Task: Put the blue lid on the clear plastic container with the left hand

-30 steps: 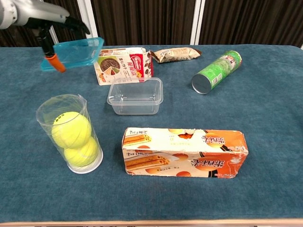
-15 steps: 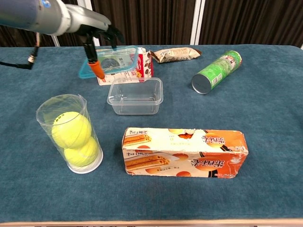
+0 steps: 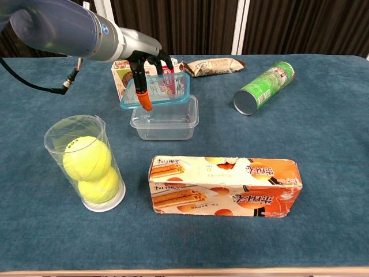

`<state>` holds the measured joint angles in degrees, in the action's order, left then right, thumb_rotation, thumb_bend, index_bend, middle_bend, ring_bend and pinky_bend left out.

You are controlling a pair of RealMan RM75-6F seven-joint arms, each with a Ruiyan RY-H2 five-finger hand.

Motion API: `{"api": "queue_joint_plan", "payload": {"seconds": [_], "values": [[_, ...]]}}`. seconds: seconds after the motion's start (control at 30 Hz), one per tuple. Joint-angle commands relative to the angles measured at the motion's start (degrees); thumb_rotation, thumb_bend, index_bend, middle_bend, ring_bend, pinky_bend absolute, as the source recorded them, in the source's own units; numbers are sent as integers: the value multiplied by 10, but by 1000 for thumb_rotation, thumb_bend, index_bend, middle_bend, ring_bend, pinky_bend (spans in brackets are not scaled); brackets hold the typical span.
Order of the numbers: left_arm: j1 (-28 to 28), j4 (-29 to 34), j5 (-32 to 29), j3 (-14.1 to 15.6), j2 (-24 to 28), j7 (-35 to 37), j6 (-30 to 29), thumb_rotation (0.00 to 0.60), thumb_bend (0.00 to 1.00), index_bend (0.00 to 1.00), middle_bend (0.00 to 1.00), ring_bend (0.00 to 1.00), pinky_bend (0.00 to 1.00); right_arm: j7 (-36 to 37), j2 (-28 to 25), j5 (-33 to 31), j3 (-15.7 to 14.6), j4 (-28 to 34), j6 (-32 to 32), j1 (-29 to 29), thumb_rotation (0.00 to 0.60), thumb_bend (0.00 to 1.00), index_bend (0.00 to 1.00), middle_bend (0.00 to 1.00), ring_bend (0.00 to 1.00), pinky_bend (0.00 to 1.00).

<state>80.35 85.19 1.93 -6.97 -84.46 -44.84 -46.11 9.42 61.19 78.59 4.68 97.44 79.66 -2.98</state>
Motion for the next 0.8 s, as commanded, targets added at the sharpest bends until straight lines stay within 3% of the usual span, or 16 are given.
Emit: {"api": "queue_joint_plan", "payload": {"seconds": [0.03,0.3,0.8], "values": [[2,-3,2,4,-6,-3,-1,600,306,100,328,0,0,0,0,-1,0,1,-1,0,600,292,96,0,0,0],[5,-10,3,8,-18,-4,-2,600,306,104,329,0,0,1,-1,-1,1,1,0,0,600,292,96,0,0,0],[-14,-13,60,2,-32,35,10,600,306,111,329,0,0,-1,-1,-3,2,2,-1,1,600,292,96,0,0,0]]}}
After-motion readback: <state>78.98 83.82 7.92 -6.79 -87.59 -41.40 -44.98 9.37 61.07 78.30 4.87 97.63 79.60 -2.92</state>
